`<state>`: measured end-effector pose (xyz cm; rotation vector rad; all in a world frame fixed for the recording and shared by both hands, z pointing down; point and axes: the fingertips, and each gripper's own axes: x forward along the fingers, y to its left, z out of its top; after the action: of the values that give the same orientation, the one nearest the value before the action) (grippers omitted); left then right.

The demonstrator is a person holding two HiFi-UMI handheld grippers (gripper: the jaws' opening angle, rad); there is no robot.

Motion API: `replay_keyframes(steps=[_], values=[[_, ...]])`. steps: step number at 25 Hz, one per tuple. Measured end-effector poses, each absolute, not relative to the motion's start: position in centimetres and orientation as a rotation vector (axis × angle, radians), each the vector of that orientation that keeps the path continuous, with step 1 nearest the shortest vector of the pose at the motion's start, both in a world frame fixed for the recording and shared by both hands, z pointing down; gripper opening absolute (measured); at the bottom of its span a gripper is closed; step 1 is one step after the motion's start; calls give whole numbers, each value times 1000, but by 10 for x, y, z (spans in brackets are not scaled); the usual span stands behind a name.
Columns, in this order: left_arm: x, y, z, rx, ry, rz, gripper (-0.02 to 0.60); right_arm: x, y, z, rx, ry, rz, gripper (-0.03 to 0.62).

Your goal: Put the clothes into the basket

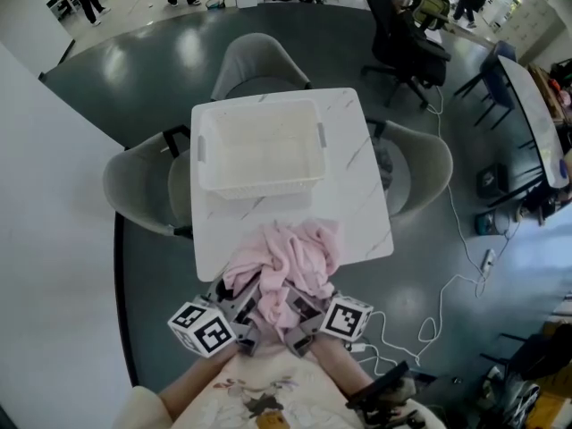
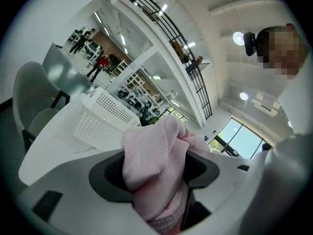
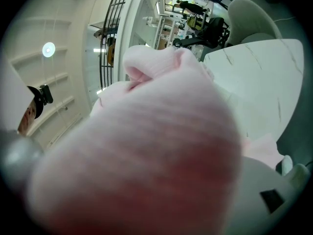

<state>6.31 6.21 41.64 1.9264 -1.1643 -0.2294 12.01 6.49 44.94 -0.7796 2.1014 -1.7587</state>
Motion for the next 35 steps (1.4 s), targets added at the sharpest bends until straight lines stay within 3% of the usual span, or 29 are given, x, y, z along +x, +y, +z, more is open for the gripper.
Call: replay_keyframes(steps=[35], values=[[-46,-56,392,1974,-1047,-265,288,12,-51,420,-899,2125,-1654,393]])
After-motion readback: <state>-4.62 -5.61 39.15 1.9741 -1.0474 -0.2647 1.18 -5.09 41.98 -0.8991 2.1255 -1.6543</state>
